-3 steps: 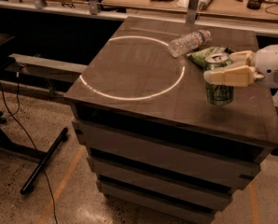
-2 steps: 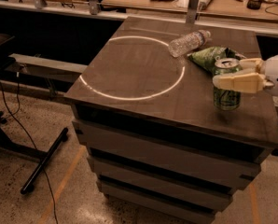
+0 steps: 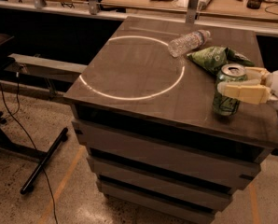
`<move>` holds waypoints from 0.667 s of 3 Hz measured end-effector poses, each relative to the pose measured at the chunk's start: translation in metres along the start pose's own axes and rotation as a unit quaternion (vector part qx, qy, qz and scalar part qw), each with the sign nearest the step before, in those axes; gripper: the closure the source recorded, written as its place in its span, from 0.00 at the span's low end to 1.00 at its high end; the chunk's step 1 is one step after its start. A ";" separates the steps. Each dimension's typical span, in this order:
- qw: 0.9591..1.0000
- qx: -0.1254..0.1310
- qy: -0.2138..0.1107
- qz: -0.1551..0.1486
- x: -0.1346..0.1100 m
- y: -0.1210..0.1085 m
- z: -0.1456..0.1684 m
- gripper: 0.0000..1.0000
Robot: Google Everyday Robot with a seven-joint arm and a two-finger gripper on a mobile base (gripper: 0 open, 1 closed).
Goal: Place green can upright
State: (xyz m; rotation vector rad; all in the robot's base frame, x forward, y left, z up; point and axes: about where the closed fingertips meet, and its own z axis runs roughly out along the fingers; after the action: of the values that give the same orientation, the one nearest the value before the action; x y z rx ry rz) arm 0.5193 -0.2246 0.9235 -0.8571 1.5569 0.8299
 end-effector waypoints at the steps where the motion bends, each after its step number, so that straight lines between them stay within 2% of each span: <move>1: 0.999 -0.002 -0.020 -0.025 -0.002 0.011 0.004 0.27; 2: 0.999 0.003 -0.025 -0.046 0.001 0.019 0.007 0.05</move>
Offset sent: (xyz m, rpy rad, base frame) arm -0.0233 0.0191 -0.0083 -0.0193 -0.1581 -0.0173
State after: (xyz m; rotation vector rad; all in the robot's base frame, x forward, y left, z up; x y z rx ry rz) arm 0.5058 -0.2089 0.9222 -0.8895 1.4649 0.7747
